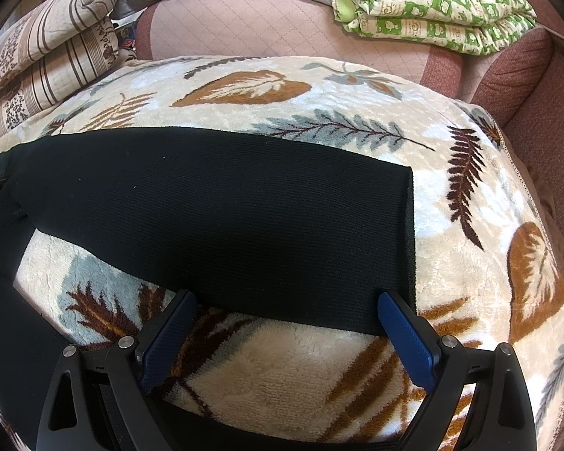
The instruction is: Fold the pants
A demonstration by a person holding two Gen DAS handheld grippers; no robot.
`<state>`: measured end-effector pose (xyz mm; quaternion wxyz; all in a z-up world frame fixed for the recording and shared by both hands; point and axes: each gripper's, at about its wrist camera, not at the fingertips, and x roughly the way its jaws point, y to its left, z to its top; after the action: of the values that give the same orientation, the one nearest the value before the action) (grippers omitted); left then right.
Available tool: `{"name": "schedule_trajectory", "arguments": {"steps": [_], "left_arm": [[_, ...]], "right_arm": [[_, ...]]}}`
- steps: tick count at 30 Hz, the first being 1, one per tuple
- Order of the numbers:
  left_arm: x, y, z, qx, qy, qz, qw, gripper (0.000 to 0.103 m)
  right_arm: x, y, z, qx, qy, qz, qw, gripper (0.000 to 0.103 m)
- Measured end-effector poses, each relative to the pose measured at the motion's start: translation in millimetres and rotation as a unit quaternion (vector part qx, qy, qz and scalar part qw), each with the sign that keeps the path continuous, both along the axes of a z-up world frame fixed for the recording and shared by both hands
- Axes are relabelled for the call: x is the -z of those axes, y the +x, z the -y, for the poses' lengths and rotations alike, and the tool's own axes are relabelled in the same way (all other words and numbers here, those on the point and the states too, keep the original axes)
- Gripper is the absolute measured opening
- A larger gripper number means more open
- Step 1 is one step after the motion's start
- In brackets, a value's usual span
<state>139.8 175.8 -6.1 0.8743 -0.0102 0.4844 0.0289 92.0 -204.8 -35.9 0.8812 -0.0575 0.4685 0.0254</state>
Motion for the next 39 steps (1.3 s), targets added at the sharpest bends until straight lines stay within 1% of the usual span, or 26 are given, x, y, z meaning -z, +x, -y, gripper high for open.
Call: {"name": "schedule_trajectory", "arguments": {"steps": [8, 13, 18, 39], "left_arm": [[-0.7, 0.7, -1.9, -0.006, -0.013, -0.004, 0.9999, 0.077], [-1.4, -0.6, -2.6, -0.003, -0.014, -0.003, 0.9999, 0.078], [-0.3, -1.2, -0.8, 0.0, -0.007, -0.003, 1.0, 0.079], [1.3, -0.6, 0.2, 0.003, -0.005, -0.002, 1.0, 0.079]], "right_arm": [[0.0, -0.3, -0.1, 0.0, 0.0, 0.0, 1.0, 0.096], [-0.1, -0.4, -0.1, 0.0, 0.0, 0.0, 1.0, 0.096], [-0.2, -0.5, -0.2, 0.0, 0.0, 0.0, 1.0, 0.096], [-0.4, -0.3, 1.0, 0.0, 0.0, -0.002, 1.0, 0.096]]}}
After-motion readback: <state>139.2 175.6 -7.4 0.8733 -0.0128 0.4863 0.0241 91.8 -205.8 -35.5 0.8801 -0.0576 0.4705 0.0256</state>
